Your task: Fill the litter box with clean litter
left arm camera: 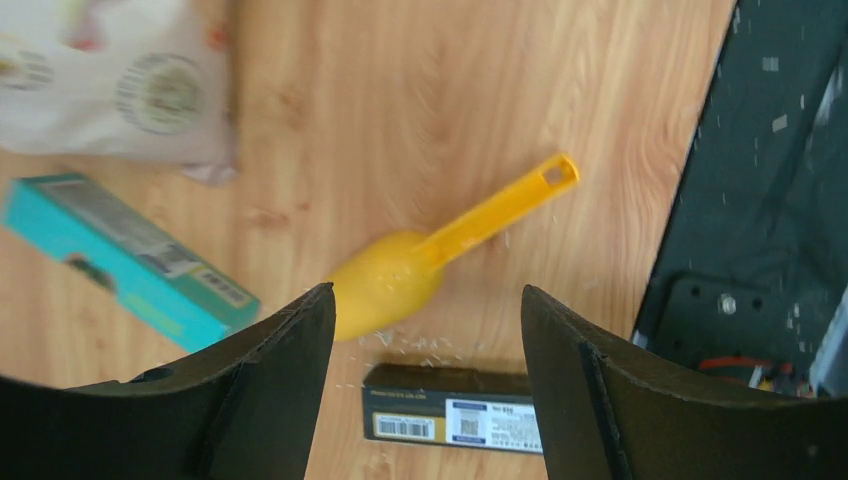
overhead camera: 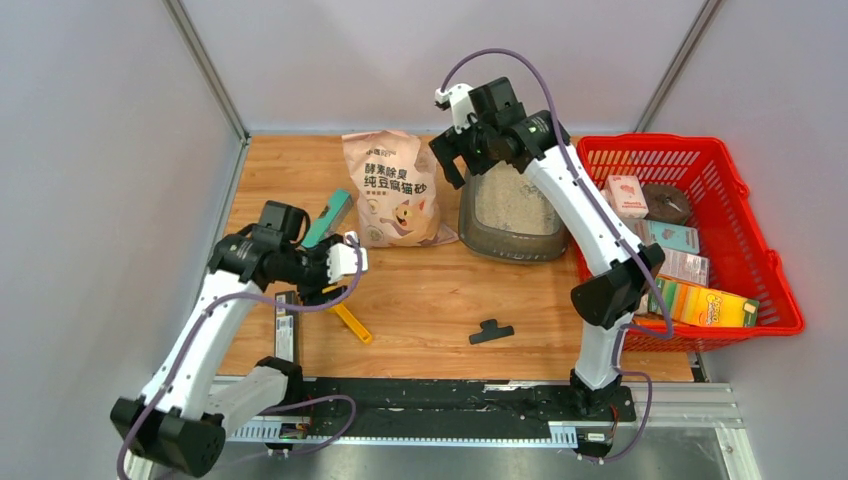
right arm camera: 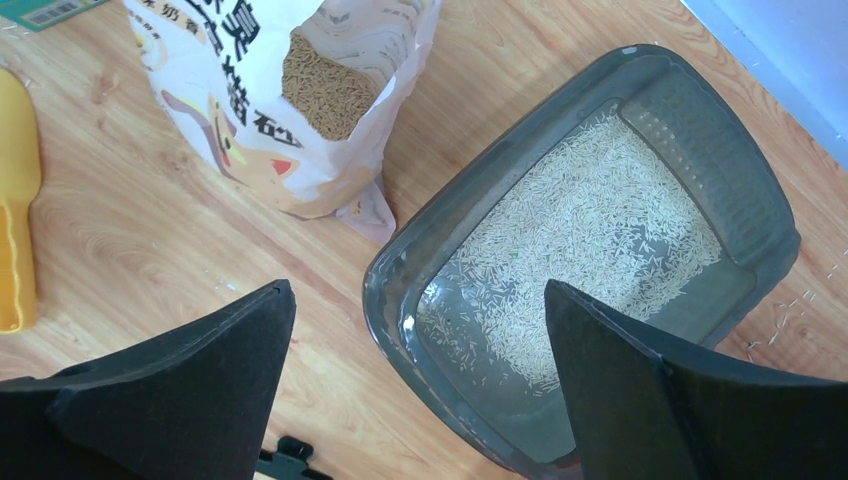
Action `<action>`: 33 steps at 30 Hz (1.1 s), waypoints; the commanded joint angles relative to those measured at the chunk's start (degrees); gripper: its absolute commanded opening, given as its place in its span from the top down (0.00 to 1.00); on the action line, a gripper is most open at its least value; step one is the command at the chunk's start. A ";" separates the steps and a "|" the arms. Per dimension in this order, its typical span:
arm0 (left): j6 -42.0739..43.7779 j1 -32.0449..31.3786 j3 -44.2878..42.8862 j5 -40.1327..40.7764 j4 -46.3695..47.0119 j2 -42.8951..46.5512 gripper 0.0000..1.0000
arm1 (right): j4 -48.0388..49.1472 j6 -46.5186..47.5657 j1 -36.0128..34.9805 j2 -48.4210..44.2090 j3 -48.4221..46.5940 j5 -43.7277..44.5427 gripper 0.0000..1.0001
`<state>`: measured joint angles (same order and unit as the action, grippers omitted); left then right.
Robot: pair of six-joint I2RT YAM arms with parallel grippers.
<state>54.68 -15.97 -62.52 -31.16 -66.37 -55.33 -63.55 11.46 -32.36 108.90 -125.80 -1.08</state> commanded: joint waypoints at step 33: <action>55.81 -4.24 13.56 4.79 3.70 -28.43 0.56 | 0.18 5.50 -0.25 -9.50 6.53 -0.59 0.00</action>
<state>107.92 -19.31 -50.19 -25.36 -62.78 -83.72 -64.05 16.16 -32.45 101.80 -119.15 -2.85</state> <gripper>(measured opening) 0.493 0.998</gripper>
